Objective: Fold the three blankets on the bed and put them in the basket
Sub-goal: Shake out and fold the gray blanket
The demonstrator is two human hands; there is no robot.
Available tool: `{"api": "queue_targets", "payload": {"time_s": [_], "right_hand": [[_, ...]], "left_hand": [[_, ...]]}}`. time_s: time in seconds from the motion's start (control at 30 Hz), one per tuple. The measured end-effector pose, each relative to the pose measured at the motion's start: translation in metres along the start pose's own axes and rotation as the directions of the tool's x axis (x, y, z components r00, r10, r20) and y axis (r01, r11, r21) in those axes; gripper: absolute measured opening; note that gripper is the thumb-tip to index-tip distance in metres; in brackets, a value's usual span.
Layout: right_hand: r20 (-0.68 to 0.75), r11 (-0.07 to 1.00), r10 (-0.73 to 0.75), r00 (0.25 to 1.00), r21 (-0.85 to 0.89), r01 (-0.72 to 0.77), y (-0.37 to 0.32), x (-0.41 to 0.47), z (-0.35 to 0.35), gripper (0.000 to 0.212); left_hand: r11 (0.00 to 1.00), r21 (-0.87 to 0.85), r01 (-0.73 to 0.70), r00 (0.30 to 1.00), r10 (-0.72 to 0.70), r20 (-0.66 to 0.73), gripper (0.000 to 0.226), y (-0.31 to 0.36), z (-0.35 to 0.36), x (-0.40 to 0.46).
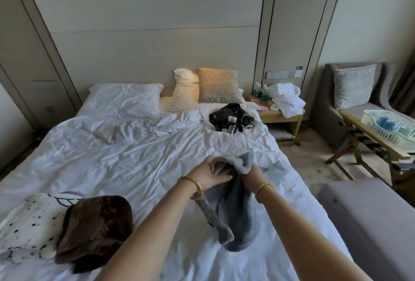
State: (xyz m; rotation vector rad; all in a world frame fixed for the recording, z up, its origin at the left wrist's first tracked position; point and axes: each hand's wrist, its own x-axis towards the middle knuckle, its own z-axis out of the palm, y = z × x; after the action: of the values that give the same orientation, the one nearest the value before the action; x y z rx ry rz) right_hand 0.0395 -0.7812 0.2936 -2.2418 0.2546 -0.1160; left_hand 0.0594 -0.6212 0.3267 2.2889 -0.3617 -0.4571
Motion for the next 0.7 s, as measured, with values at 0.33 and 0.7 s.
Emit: {"api": "queue_targets", "payload": {"time_s": [0.33,0.7], "right_hand": [[0.303,0.625,-0.368,0.879,0.781,-0.007,-0.088,0.009,-0.067,0.013],[0.478,0.882,0.271,0.836,-0.471,-0.016,0.060,0.008,-0.015,0.050]], "left_hand": [[0.938,-0.284,0.200,0.955,-0.251,-0.157,0.015,-0.003,0.019,0.016],[0.812,0.263,0.521,0.842,-0.439,-0.312,0.026,-0.069,0.052,-0.005]]}}
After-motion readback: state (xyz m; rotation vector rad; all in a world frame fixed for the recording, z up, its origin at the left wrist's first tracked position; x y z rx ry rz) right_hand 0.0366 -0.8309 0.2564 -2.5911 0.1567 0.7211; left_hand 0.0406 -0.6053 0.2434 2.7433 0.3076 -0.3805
